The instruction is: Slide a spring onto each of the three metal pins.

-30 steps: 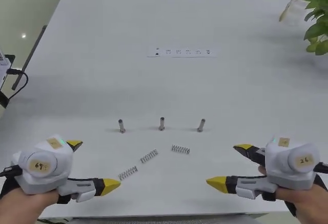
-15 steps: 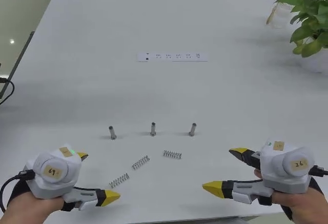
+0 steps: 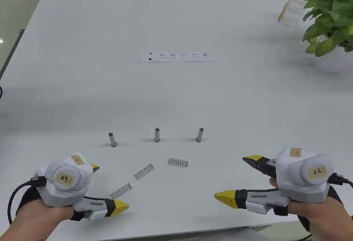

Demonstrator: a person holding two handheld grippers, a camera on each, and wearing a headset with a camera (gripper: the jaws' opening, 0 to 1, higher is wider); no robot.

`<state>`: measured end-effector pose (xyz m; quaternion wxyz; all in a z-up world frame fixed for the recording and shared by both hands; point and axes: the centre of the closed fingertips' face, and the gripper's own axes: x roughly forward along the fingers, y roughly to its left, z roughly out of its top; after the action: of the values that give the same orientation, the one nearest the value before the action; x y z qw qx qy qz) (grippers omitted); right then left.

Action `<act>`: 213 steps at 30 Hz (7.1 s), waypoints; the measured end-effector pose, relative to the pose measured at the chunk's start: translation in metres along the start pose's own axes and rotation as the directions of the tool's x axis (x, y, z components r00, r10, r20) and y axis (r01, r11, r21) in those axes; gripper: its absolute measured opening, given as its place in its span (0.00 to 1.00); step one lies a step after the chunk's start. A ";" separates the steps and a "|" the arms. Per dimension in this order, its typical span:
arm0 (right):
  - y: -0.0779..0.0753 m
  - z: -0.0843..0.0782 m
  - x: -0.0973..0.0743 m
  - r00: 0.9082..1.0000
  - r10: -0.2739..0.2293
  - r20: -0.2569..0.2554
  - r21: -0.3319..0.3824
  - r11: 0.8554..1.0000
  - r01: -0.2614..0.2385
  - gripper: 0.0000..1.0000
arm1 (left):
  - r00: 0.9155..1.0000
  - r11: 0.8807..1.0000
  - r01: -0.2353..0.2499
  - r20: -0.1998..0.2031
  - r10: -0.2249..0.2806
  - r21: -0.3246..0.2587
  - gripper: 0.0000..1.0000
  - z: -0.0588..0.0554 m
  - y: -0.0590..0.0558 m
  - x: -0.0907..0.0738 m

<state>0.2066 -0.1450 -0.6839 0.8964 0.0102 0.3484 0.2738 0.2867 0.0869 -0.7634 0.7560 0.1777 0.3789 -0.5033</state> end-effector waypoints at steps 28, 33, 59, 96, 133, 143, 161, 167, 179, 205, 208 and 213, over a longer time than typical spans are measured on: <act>0.000 -0.006 0.000 1.000 0.000 -0.007 0.018 1.000 0.000 0.74 | 0.998 0.996 0.008 -0.062 -0.002 0.091 0.11 -0.021 -0.006 0.019; -0.001 -0.007 0.000 1.000 0.000 -0.008 0.019 1.000 0.000 0.74 | 0.998 0.994 0.003 -0.064 0.003 0.107 0.03 -0.022 -0.005 0.020; 0.011 -0.003 0.010 0.999 0.045 -0.009 0.002 0.999 -0.045 0.72 | 1.000 0.989 0.003 -0.025 0.001 0.149 0.02 0.010 -0.007 -0.001; 0.054 0.035 0.039 0.970 0.242 0.032 -0.079 0.968 -0.239 0.54 | 0.984 0.899 0.130 0.055 -0.168 0.418 0.02 0.105 -0.084 -0.009; 0.086 0.043 0.038 0.912 0.408 0.045 -0.107 0.910 -0.401 0.10 | 0.960 0.813 0.216 0.035 -0.278 0.540 0.02 0.122 -0.126 -0.010; 0.090 0.046 0.036 0.901 0.432 0.043 -0.107 0.898 -0.426 0.09 | 0.959 0.808 0.222 0.026 -0.281 0.546 0.02 0.121 -0.125 -0.008; 0.083 0.070 0.028 0.917 0.398 -0.013 -0.194 0.899 -0.393 0.08 | 0.950 0.826 0.192 0.109 -0.291 0.530 0.02 0.143 -0.118 -0.011; 0.076 0.091 0.019 0.925 0.377 -0.035 -0.258 0.891 -0.373 0.08 | 0.932 0.854 0.177 0.195 -0.305 0.490 0.02 0.165 -0.114 -0.018; 0.067 0.120 0.000 0.931 0.353 -0.096 -0.358 0.860 -0.363 0.09 | 0.882 0.879 0.188 0.319 -0.347 0.437 0.02 0.198 -0.118 -0.029; 0.079 0.126 -0.019 0.860 0.360 -0.361 -0.585 0.631 -0.509 0.14 | 0.829 0.866 0.242 0.371 -0.419 0.437 0.02 0.221 -0.135 -0.042; 0.079 0.123 -0.018 0.855 0.350 -0.383 -0.602 0.607 -0.518 0.13 | 0.827 0.865 0.245 0.371 -0.422 0.438 0.02 0.221 -0.135 -0.043; 0.078 0.121 -0.016 0.853 0.340 -0.397 -0.621 0.585 -0.522 0.11 | 0.823 0.863 0.251 0.373 -0.429 0.438 0.02 0.221 -0.135 -0.045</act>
<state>0.2358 -0.0660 -0.5657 0.6865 -0.2832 0.3059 0.5958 0.2433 -0.0869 -0.5704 0.6721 0.1213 0.1141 -0.7215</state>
